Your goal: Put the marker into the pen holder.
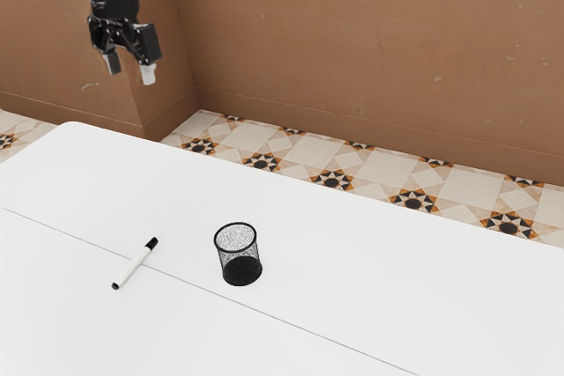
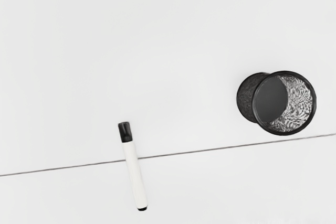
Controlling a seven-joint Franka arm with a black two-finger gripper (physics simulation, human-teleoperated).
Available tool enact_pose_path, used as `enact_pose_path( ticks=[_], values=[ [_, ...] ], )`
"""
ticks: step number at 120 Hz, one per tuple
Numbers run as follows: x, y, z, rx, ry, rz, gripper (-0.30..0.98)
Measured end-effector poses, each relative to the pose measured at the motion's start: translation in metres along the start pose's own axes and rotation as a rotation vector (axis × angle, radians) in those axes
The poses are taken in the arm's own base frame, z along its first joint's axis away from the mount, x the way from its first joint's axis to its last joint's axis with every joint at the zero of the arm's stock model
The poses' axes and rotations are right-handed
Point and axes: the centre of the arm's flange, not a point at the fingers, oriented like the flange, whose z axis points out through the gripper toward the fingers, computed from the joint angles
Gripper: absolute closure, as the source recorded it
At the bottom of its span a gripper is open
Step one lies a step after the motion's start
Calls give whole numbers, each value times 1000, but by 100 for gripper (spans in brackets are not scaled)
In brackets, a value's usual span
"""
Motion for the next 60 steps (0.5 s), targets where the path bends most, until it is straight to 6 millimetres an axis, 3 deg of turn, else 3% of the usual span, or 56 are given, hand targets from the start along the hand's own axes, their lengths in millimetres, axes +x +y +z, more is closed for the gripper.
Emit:
enact_pose_path(
  ticks=[10,14,19,27,33,46,60],
  values=[
    [7,50,-6,-14,1,91,0],
    [7,62,-7,-16,-2,112,0],
    [-8,71,-9,-33,-9,131,0],
    [-31,75,44,-89,-121,140,0],
    [-35,72,70,-83,-172,128,0],
    [-29,63,89,-34,-183,110,0],
    [-27,78,96,-4,-173,130,0]
  ],
)
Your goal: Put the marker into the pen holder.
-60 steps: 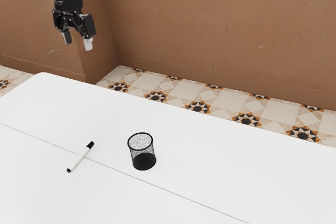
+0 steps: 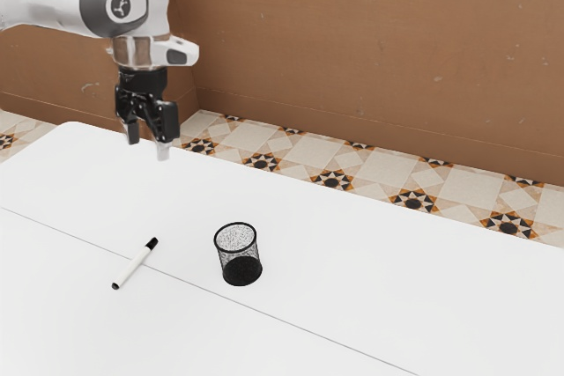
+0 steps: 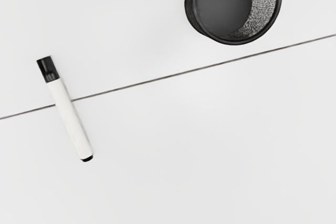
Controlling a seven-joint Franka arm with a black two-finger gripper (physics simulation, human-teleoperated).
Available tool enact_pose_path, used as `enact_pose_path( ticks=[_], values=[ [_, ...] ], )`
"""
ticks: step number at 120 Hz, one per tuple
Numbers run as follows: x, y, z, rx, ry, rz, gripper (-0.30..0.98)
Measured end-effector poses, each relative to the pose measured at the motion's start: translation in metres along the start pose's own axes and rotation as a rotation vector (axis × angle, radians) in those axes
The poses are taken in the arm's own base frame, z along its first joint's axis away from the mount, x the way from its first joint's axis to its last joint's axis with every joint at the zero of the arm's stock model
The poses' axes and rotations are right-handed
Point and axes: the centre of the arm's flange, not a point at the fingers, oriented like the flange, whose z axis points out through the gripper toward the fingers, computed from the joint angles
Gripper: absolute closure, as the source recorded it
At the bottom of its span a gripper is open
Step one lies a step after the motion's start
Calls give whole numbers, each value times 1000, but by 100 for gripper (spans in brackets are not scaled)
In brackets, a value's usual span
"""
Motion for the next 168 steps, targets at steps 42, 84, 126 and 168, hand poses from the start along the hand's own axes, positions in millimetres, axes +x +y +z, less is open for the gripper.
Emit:
enact_pose_path(
  ticks=[42,84,126,168],
  values=[
    [32,50,234,20,-18,70,0],
    [18,-91,263,5,91,-273,0],
    [23,-114,294,25,111,-342,0],
    [27,-118,305,37,113,-353,1]
  ],
)
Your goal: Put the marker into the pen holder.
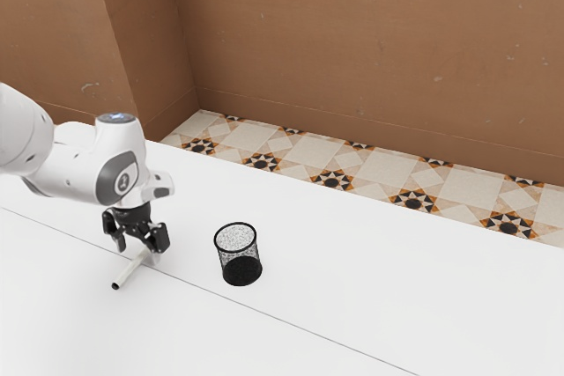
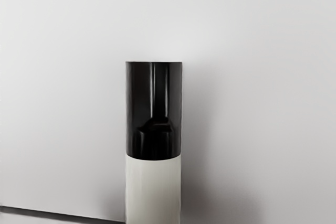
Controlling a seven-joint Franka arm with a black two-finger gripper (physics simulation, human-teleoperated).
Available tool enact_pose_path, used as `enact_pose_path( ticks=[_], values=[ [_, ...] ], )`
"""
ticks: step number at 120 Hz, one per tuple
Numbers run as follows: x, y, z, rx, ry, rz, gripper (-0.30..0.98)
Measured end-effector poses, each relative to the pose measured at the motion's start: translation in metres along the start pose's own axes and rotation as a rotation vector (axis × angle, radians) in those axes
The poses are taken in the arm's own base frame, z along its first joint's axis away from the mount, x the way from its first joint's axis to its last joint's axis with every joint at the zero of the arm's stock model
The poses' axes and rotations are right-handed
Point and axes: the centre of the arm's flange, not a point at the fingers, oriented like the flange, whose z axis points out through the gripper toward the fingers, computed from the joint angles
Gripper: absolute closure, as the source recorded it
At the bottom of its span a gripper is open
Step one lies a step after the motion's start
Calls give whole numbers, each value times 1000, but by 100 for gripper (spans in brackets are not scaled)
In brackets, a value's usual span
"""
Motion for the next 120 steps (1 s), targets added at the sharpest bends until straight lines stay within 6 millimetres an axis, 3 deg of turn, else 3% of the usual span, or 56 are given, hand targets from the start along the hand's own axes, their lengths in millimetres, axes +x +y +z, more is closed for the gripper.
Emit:
enact_pose_path(
  ticks=[32,120],
  values=[
    [28,-3,1,9,28,-4,1],
    [35,-3,4,-64,51,19,1]
  ],
)
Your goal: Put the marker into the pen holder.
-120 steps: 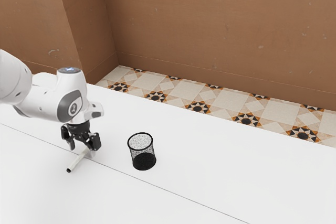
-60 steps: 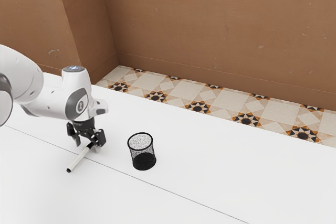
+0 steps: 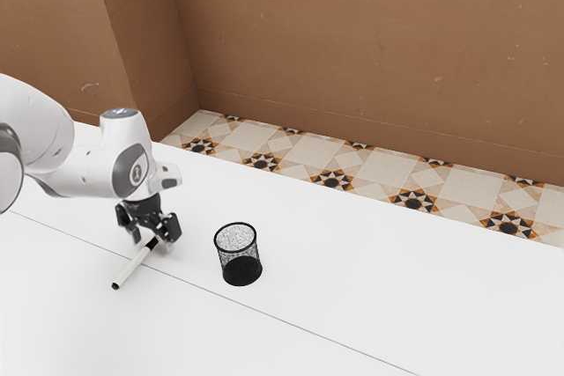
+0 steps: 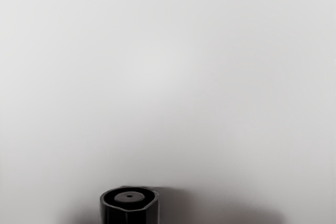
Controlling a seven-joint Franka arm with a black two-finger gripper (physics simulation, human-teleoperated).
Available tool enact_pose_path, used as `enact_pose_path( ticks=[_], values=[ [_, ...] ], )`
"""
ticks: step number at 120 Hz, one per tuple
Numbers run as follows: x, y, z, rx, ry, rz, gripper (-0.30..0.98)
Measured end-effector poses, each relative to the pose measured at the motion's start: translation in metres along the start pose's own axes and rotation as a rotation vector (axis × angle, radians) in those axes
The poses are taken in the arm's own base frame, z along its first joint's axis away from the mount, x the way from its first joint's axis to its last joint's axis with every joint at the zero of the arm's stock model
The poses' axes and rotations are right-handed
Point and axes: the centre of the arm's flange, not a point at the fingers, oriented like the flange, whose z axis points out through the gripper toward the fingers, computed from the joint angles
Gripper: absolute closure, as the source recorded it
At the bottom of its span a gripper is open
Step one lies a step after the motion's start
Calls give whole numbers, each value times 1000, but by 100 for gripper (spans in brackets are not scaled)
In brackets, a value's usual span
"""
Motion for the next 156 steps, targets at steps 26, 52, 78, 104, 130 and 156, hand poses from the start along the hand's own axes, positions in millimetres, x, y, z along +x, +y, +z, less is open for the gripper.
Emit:
enact_pose_path(
  ticks=[26,52,78,104,130,156],
  values=[
    [2,0,-2,3,9,38,1],
    [1,-1,-1,-6,15,57,1],
    [-1,-2,0,-22,9,48,1],
    [-1,-8,-4,-21,16,52,33],
    [-4,-17,-3,-20,12,48,51],
    [-4,-17,-4,-19,12,54,68]
  ],
)
